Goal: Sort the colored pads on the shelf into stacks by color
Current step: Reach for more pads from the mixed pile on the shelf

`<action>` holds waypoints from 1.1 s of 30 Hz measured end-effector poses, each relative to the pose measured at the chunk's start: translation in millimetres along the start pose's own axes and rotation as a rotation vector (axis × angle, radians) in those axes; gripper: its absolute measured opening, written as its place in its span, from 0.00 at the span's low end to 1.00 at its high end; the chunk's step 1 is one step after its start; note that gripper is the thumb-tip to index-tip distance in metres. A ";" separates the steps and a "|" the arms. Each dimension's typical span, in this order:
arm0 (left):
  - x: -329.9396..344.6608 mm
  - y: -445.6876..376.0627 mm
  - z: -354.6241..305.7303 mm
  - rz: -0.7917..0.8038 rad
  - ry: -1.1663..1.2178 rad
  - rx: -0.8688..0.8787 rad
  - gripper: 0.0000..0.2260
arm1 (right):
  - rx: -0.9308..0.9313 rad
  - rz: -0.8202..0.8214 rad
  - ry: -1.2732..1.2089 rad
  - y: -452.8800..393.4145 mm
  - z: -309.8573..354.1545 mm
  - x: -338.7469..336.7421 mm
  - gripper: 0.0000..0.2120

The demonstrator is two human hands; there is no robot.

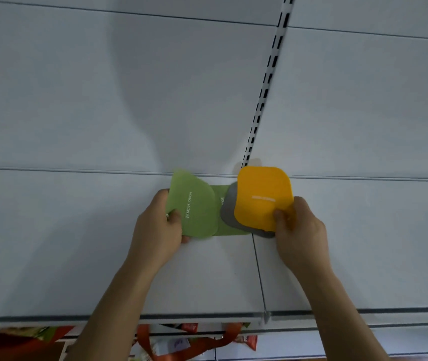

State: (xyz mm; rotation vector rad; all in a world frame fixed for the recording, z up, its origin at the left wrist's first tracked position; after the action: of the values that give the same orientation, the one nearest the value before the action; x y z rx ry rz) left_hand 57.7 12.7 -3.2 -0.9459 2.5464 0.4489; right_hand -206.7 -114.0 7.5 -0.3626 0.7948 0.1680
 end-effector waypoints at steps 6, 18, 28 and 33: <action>9.1 13.5 -17.6 0.033 0.208 0.041 0.15 | 0.149 -0.093 -0.224 44.9 -3.9 -33.4 0.07; 135.1 98.7 -65.9 0.416 0.327 0.112 0.14 | 0.397 -0.467 -0.229 145.9 -61.5 -141.5 0.07; 280.8 209.6 -139.1 0.505 0.178 0.258 0.11 | 0.472 -0.668 -0.243 224.2 -188.8 -265.7 0.06; 379.5 288.9 -172.2 0.647 0.220 0.223 0.11 | 0.497 -0.715 -0.230 265.0 -268.2 -342.2 0.05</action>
State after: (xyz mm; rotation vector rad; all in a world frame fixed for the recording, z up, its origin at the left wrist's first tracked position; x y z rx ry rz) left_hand -443.6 -60.1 19.9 -0.0729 2.9943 0.2273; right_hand -696.4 25.5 15.0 -0.1333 0.4197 -0.6393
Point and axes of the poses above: each hand's wrist, its own y-axis away from the middle knuckle, its own x-axis out of the palm, z = x × y, the point moved 7 cm from there along -y, towards the middle knuckle, and after that the axes turned 5 degrees about -x, right-handed, at the moved point
